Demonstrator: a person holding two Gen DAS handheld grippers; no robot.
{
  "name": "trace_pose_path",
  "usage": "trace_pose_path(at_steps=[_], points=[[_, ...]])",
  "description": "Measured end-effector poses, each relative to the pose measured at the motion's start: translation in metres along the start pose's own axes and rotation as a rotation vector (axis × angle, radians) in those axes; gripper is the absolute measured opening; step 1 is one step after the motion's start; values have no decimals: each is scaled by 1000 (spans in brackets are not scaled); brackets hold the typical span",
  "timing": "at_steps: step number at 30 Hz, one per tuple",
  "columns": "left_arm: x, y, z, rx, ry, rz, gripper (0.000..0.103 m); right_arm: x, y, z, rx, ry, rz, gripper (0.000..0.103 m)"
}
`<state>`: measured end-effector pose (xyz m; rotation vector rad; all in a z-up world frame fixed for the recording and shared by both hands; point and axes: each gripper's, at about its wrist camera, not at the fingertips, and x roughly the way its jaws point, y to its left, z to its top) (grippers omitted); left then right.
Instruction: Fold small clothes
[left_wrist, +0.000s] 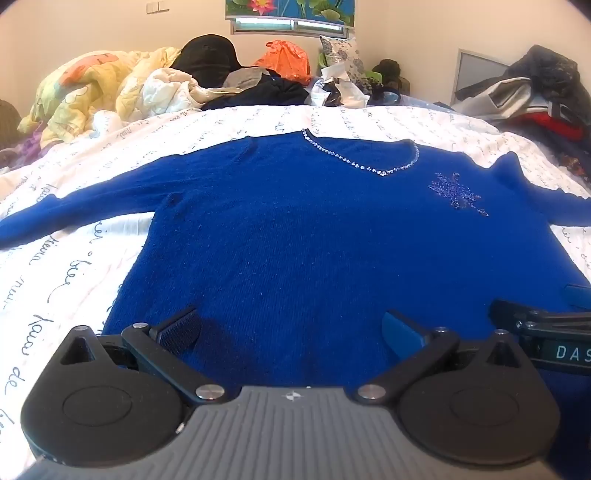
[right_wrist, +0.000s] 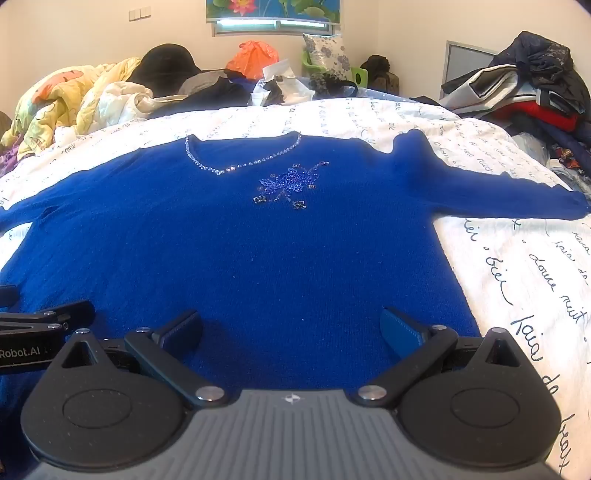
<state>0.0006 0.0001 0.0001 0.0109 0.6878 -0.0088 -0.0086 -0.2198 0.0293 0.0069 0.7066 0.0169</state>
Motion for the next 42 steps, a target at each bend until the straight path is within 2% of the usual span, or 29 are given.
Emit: trace_pose_path(at_steps=[12,21,42], points=[[0,7,6,12,6,-15,103,0,0,0,4,0,3,103],[-2,-1,-1,2,-9,10,103,0,0,0,4,0,2,103],[-3,-1,-1,-1,-8,6,103,0,3,1,3,-1,0,103]])
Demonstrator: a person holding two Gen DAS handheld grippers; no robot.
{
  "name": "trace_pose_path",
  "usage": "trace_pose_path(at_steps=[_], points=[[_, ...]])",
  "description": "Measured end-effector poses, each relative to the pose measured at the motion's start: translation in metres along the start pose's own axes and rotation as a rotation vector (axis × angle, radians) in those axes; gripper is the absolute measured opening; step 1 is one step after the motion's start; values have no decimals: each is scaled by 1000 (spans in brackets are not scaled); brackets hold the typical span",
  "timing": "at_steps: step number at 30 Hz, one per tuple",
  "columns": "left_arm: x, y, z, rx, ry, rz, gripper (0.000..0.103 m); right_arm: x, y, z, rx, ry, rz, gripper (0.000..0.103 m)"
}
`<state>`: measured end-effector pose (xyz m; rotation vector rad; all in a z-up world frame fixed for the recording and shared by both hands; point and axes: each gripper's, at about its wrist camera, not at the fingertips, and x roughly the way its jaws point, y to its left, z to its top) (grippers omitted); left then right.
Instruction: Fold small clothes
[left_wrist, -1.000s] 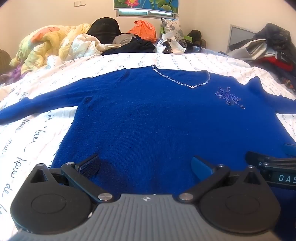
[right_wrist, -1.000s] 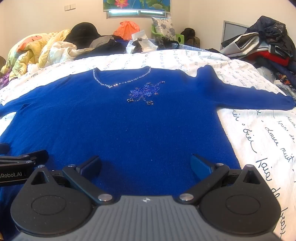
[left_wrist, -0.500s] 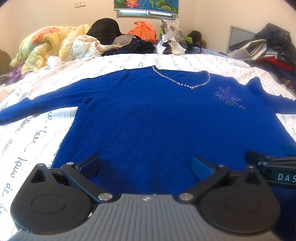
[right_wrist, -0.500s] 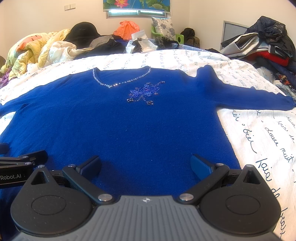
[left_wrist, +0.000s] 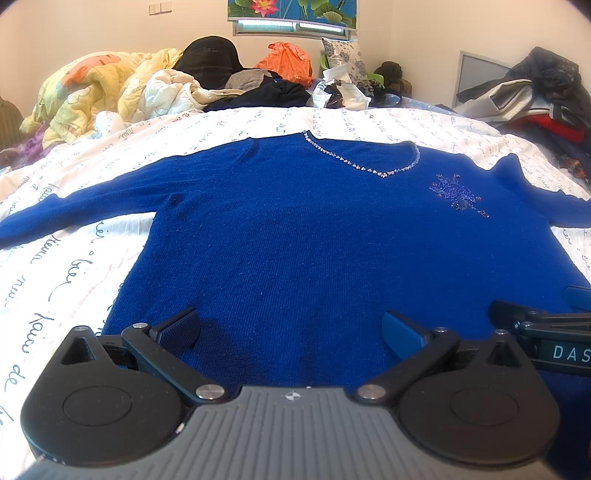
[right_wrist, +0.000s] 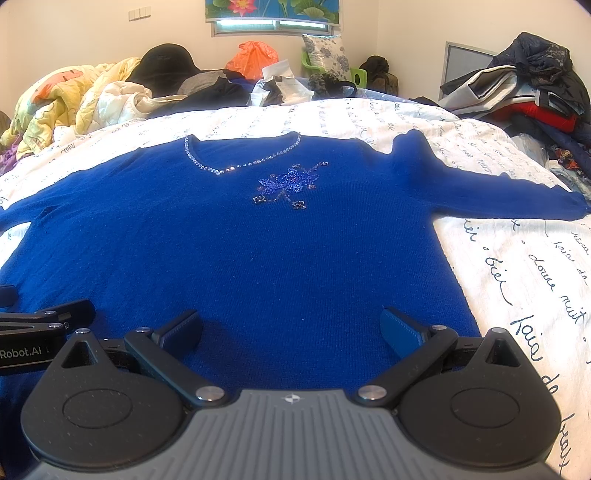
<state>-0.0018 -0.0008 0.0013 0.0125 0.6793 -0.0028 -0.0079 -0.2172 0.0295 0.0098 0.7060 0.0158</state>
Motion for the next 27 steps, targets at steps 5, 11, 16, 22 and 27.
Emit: trace_pose_path(at_steps=[5,11,16,22,27], points=[[0,0,0,1,2,-3,103,0,0,0,2,1,-3,103],[0,0,1,0,2,-3,103,0,0,0,0,0,-3,103],[1,0,1,-6,-1,-4,103,0,0,0,1,0,-3,103],[1,0,1,-2,-1,-1,103,0,0,0,0,0,-3,103],[1,0,1,-2,-1,-1,103,0,0,0,0,0,-4,103]])
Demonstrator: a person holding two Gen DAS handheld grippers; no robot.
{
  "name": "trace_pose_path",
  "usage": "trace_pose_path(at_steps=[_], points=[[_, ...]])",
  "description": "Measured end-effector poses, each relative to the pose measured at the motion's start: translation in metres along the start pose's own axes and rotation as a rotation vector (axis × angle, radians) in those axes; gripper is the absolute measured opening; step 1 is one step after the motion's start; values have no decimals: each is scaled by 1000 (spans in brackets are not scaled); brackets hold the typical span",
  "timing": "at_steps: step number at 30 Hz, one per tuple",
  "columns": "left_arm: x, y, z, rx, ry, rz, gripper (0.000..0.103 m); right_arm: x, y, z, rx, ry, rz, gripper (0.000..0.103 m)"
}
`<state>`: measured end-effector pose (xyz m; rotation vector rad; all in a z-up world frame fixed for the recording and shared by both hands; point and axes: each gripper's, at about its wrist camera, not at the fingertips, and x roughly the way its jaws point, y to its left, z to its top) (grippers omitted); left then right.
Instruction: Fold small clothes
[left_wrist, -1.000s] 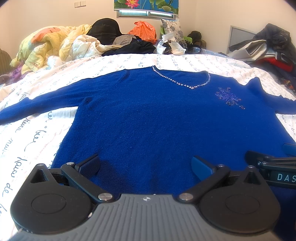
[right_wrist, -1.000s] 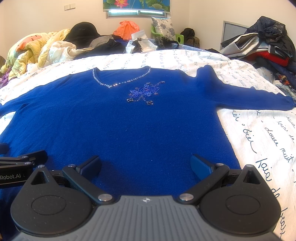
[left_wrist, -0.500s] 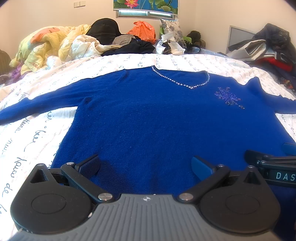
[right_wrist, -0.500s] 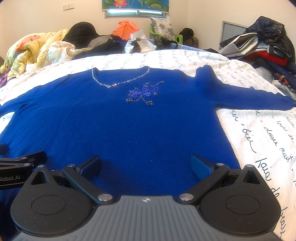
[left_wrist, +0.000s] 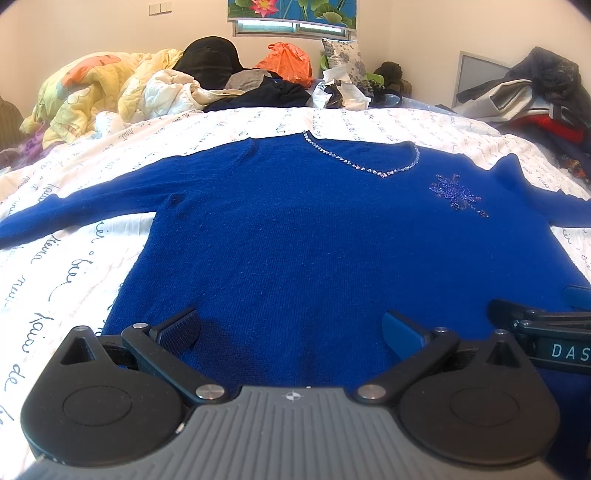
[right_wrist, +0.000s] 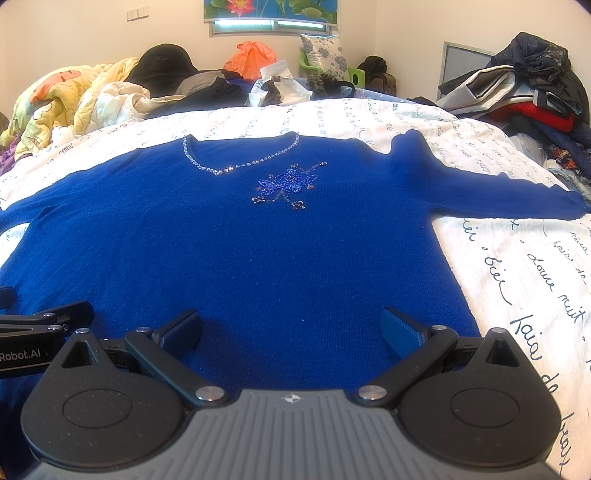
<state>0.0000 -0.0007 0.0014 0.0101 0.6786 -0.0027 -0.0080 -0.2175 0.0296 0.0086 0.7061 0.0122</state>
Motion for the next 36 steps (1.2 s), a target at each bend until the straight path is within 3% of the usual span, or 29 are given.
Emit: trace_pose_path(at_steps=[30,33,36], points=[[0,0,0,0,0,0,103,-1,1,0,-1,2,0,103],[0,0,-1,0,-1,0,103,-5,-11,10,15,43,55,103],[0,-1,0,0,-1,1,103,-25,-54,33,120,-53,139,103]])
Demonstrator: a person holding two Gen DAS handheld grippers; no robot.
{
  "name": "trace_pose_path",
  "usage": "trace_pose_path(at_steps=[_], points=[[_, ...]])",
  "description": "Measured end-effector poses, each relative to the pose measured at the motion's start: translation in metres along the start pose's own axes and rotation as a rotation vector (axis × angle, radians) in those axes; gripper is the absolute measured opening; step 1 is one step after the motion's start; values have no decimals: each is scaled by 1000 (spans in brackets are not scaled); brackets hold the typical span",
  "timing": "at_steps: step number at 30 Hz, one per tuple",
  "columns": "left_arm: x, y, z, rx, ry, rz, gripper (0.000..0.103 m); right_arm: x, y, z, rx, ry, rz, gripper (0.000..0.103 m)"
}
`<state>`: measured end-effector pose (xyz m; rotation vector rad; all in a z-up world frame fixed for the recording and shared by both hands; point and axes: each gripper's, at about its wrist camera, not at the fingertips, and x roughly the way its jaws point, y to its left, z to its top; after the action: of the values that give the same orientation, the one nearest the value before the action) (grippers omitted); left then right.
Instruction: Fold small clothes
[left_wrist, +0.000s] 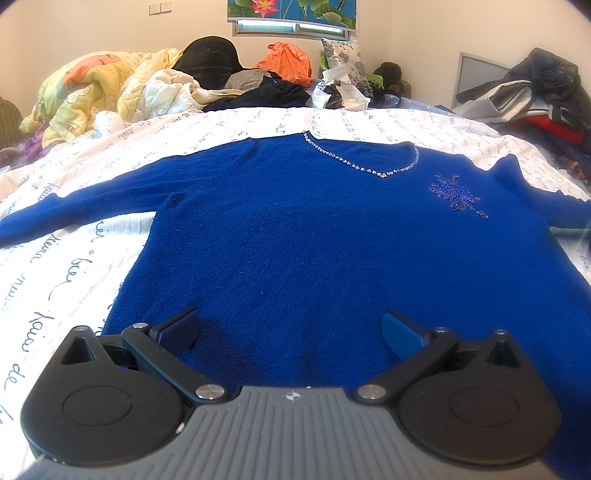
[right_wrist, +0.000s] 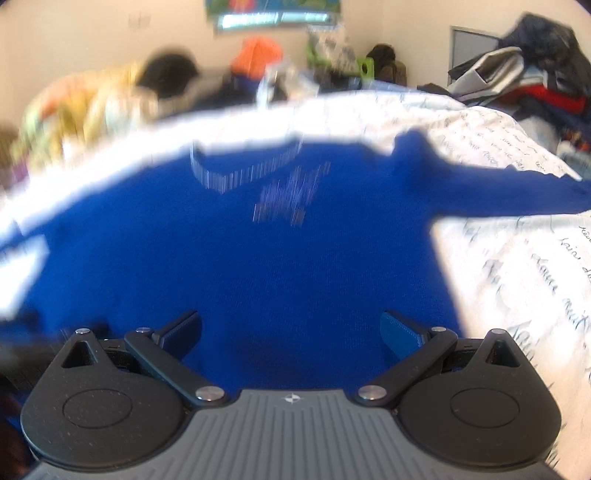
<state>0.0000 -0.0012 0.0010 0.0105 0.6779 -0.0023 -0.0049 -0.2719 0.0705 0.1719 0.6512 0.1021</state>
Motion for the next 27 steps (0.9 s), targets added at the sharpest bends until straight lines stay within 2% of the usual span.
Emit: trace_pose_path(at_steps=[2,4,7,11,14,15,17,19,22,23,24,25,26,27], points=[[0,0,0,0,0,0,103,-17,-46,29,75,-109,5,103],[0,0,0,0,0,1,103,-25,-100,50,180,-159,-10,103],[-1,0,0,0,0,0,103,-22,-209,76,428,-171,-73,103],[0,0,0,0,0,1,103,-9,-343,85,774,-193,-164,103],[0,1,-1,0,0,0,103,4,-403,85,924,-206,-152,89],[0,1,0,0,0,1,103,11,-417,86,965,-198,-147,80],[0,1,-1,0,0,0,103,29,-424,87,981,-175,-135,69],[0,1,-1,0,0,0,103,48,-425,92,957,-141,-156,64],[0,2,0,-1,0,1,103,63,-417,101,897,-137,-187,60],[0,2,0,-2,0,1,103,61,-416,101,883,-134,-204,47],[1,2,0,-2,0,1,103,66,-416,101,870,-118,-215,27],[1,2,0,-2,0,1,103,68,-418,101,861,-124,-221,23],[1,3,0,-2,0,0,103,66,-420,99,868,-127,-231,12],[1,2,0,-2,0,0,103,67,-422,98,879,-127,-239,6]])
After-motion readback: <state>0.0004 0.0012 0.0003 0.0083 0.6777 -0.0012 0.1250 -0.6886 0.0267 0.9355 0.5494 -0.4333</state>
